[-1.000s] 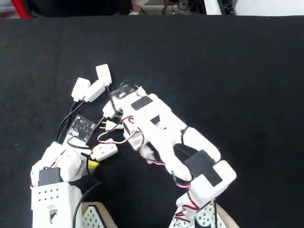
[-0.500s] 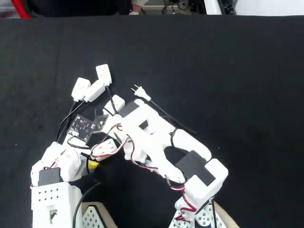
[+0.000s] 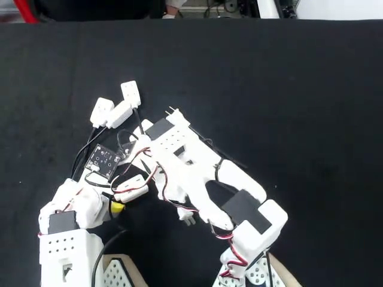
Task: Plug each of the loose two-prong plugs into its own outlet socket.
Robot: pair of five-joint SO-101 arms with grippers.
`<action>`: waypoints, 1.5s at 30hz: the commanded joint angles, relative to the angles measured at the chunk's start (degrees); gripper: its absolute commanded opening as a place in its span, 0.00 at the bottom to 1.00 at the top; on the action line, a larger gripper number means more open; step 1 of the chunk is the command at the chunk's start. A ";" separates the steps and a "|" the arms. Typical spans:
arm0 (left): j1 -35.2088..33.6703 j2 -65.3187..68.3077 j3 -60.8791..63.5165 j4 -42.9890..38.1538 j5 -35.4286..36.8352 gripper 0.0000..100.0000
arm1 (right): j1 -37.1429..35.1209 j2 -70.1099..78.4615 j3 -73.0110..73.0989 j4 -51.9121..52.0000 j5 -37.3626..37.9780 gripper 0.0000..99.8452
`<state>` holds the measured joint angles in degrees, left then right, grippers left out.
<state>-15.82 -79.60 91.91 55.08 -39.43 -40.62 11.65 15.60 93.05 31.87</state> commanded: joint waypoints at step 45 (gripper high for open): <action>-4.97 -0.26 -2.33 -3.78 5.89 0.38 | 1.05 15.69 -7.96 1.49 -20.31 0.02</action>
<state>-19.69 -79.60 91.91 54.20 -36.18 -40.35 32.84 4.44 96.40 12.35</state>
